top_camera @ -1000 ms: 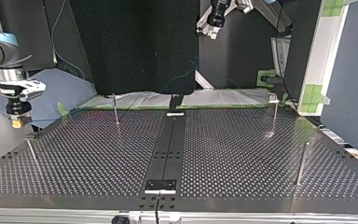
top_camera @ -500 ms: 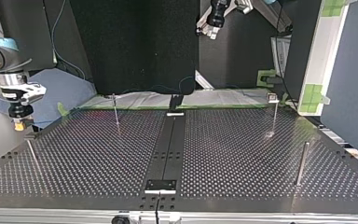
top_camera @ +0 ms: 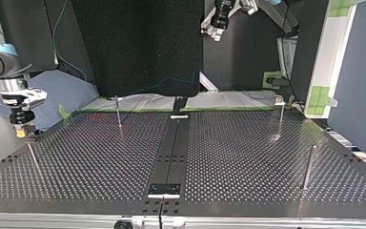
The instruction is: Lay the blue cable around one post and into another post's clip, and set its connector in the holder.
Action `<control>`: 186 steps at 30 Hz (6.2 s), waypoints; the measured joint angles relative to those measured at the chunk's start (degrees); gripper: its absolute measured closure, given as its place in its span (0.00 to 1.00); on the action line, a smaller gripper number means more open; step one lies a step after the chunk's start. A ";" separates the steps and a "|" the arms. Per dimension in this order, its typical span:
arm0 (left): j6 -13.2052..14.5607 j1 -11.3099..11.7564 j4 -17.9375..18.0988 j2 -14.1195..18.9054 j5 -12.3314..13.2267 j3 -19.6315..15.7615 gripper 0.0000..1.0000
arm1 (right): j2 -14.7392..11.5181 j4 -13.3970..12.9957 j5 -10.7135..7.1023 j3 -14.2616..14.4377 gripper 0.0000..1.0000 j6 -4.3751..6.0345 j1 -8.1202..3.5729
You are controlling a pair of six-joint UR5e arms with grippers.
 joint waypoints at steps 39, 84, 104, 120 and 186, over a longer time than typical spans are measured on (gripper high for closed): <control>0.10 0.00 -1.61 0.00 0.44 1.03 0.21 | 2.77 -1.48 -0.43 -2.29 1.00 0.23 1.55; 0.10 0.28 -1.61 0.00 0.35 1.14 0.21 | 2.96 -0.56 2.50 -3.62 0.02 -0.58 2.56; 0.10 0.61 -1.61 0.00 0.35 1.14 0.21 | 3.04 0.16 2.95 -3.60 0.02 -0.56 2.84; 0.16 0.64 -1.61 0.00 0.38 1.15 0.21 | 3.05 -0.56 3.16 -3.56 0.02 -0.53 2.94; 0.45 1.08 -1.96 0.00 0.42 1.11 0.21 | 3.02 2.78 14.45 -3.58 0.02 -0.49 2.53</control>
